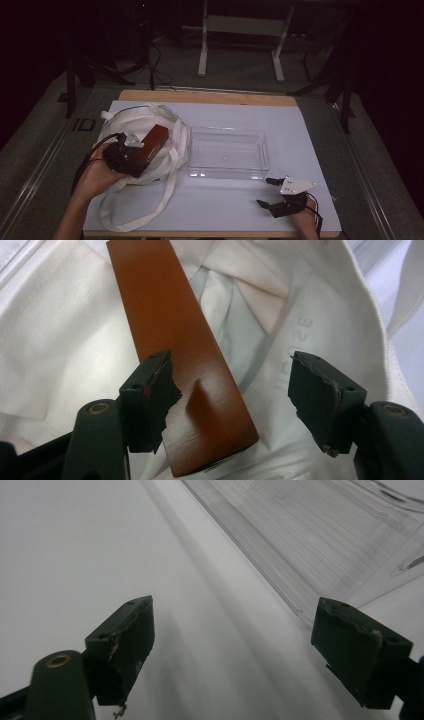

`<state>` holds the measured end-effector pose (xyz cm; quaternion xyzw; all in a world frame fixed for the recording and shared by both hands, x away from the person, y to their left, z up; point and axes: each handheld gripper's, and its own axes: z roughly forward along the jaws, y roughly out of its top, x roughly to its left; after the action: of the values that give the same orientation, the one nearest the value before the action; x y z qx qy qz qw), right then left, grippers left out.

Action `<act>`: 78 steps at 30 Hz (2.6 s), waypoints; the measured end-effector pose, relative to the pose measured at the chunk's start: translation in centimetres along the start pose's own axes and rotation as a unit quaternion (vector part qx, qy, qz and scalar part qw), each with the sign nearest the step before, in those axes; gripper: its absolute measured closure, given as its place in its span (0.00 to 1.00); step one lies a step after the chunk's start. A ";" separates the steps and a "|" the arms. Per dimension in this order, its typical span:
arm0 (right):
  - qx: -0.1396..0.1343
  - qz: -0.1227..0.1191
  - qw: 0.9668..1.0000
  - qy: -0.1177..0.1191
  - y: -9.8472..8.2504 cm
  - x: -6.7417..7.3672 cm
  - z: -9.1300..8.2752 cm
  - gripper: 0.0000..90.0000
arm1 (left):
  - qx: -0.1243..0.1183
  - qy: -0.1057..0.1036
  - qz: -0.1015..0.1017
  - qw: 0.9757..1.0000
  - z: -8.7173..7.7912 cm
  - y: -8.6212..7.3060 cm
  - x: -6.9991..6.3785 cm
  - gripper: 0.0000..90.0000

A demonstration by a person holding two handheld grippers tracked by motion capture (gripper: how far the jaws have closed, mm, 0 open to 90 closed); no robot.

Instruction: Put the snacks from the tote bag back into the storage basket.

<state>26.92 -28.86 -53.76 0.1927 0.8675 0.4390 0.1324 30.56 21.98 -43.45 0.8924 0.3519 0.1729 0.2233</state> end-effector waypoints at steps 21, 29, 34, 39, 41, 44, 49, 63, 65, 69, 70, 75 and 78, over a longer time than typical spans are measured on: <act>0.000 -0.001 1.000 0.001 0.0 0.0 0.0 0.19 | 0.048 0.008 -0.030 0.998 1.8 0.3 1.1 0.33; 0.000 -0.001 1.000 0.001 0.0 0.0 0.0 0.19 | 0.069 0.014 -0.038 0.997 2.4 0.0 1.6 0.34; 0.001 -0.002 1.000 0.001 0.0 0.0 0.0 0.19 | 0.080 0.005 -0.042 0.996 2.8 0.0 1.9 0.35; 0.001 -0.002 1.000 0.001 0.0 0.0 0.0 0.19 | 0.107 0.023 -0.015 0.994 2.9 0.0 2.2 0.39; 0.000 -0.002 1.000 0.002 0.0 0.0 0.0 0.19 | 0.114 0.028 -0.011 0.993 2.7 -0.1 2.6 0.42; 0.001 -0.002 1.000 0.001 0.0 0.0 0.0 0.19 | 0.115 0.018 -0.025 0.993 2.7 -0.3 3.5 0.44; 0.001 -0.001 1.000 0.001 0.0 0.0 0.0 0.19 | 0.134 0.002 -0.036 0.990 3.2 -0.4 4.3 0.42; 0.001 -0.002 1.000 0.003 0.0 0.0 0.0 0.19 | 0.191 -0.052 -0.072 0.977 5.2 -0.5 5.6 0.41; 0.001 -0.002 1.000 0.003 0.0 0.0 0.0 0.19 | 0.198 -0.057 -0.073 0.976 5.6 -0.8 5.6 0.42; 0.001 -0.002 1.000 0.002 0.0 0.0 0.0 0.19 | 0.206 -0.064 -0.077 0.973 6.1 -1.0 5.7 0.42; 0.001 -0.002 1.000 0.002 0.0 0.0 0.0 0.19 | 0.207 -0.065 -0.076 0.973 6.1 -1.0 5.7 0.43; 0.001 -0.003 1.000 0.002 0.0 0.0 0.0 0.19 | 0.220 -0.066 -0.076 0.970 6.4 -0.8 5.6 0.43; 0.001 -0.002 1.000 0.003 0.0 0.0 0.0 0.19 | 0.226 -0.063 -0.071 0.970 6.6 -0.7 5.5 0.44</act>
<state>26.91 -28.82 -53.77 0.1896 0.8689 0.4381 0.1311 37.05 24.54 -48.50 0.9017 0.4293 0.0161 0.0493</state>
